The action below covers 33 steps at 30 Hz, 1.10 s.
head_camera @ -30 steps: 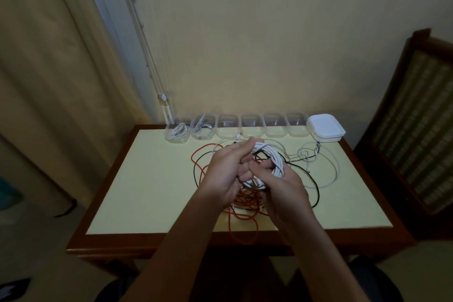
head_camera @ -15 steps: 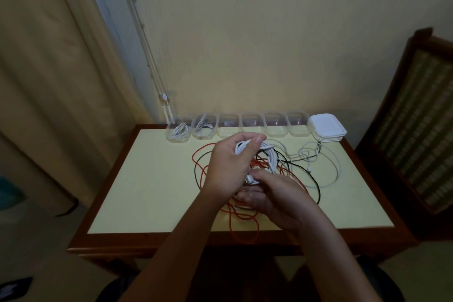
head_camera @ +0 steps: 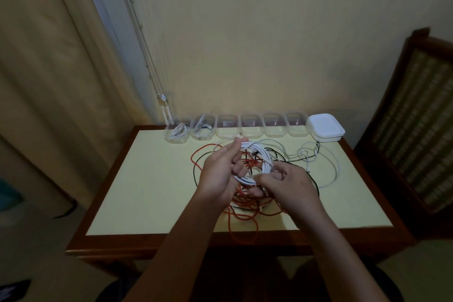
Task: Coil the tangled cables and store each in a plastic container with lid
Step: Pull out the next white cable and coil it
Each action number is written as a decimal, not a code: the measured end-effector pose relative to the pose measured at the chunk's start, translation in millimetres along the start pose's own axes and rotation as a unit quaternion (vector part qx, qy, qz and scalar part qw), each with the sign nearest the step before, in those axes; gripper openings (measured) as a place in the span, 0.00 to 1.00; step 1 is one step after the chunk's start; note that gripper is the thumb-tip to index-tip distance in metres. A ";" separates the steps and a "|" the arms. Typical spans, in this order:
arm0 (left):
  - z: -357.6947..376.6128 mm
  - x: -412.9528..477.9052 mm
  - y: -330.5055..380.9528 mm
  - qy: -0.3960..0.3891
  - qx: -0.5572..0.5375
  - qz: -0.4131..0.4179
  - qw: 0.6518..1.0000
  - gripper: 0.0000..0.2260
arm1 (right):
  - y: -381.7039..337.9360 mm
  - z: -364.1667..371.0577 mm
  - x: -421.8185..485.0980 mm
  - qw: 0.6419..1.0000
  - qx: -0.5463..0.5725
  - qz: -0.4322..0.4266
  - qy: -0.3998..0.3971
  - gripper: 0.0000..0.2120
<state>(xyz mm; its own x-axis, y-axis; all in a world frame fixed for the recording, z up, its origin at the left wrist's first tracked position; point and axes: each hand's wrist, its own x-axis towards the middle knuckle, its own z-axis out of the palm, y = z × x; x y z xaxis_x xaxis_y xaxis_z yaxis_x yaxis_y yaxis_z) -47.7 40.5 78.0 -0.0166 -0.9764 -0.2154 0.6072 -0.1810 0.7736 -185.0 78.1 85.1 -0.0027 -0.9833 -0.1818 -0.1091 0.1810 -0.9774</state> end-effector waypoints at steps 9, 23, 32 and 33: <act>-7.1 6.2 -2.0 0.005 -0.117 -0.088 0.989 0.11 | 17.5 -1.7 4.8 0.984 -0.127 -0.123 0.024 0.13; -33.5 10.1 -20.7 0.086 0.347 0.104 0.928 0.19 | 35.4 -2.8 14.6 0.993 0.104 -0.042 0.037 0.11; -18.8 -3.1 -23.4 0.028 0.135 0.012 0.990 0.17 | 40.9 1.2 24.4 0.937 0.347 0.031 0.026 0.09; -19.5 -2.9 -24.7 0.039 0.220 0.046 0.974 0.16 | 45.3 1.6 27.6 0.945 0.323 0.029 0.047 0.10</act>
<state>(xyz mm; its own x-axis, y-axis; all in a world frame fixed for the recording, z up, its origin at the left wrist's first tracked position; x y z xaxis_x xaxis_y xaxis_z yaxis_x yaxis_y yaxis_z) -47.2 50.1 47.9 0.0921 -0.9822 -0.1634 0.2044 -0.1420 0.9685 -188.5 59.2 35.7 -0.0822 -0.9633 -0.2556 0.5230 0.1766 -0.8339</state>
